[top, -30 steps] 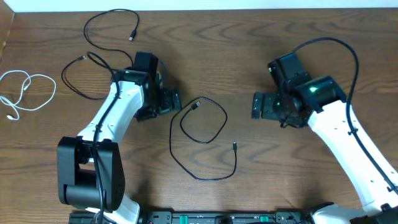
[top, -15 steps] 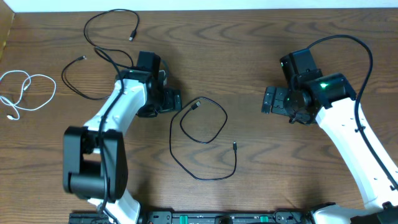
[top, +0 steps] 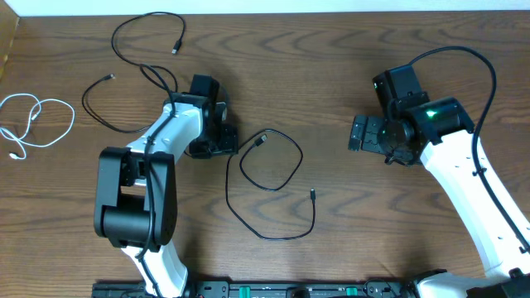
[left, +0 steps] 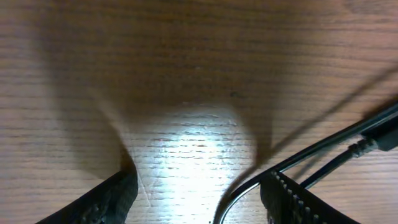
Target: Untangle cables
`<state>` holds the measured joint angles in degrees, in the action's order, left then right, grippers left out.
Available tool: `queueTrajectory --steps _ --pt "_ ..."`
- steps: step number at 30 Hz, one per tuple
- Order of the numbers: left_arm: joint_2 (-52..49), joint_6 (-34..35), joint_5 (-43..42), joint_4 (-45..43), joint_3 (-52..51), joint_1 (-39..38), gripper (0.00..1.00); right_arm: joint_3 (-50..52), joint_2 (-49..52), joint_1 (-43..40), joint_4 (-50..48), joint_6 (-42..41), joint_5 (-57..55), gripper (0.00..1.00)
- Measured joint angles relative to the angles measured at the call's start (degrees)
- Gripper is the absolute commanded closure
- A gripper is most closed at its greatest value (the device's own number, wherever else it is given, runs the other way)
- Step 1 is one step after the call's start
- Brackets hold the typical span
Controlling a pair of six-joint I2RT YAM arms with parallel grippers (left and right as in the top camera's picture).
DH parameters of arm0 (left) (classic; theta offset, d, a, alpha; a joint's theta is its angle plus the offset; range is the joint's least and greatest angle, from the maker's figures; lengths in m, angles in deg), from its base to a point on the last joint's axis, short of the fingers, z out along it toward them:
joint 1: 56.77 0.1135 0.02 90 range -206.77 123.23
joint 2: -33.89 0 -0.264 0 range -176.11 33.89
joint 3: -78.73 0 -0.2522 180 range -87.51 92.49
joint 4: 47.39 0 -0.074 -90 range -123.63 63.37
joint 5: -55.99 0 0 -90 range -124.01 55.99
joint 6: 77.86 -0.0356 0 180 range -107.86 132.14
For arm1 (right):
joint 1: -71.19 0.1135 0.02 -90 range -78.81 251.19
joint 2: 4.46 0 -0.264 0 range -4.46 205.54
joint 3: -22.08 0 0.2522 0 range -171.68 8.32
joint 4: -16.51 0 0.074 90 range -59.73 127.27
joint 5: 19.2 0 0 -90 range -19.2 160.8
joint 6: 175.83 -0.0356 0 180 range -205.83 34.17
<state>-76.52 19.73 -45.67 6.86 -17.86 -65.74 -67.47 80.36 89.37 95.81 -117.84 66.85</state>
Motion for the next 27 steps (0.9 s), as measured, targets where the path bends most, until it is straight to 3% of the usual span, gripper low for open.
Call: queueTrajectory --steps 11,27 --pt "0.00 0.00 6.27 0.96 -0.31 -5.86 0.30 0.00 0.00 0.00 0.00 0.00 0.00 0.01" --pt "0.48 -0.15 7.34 5.42 -0.28 -5.05 0.30 0.00 0.00 0.00 0.00 0.00 0.00 0.01"
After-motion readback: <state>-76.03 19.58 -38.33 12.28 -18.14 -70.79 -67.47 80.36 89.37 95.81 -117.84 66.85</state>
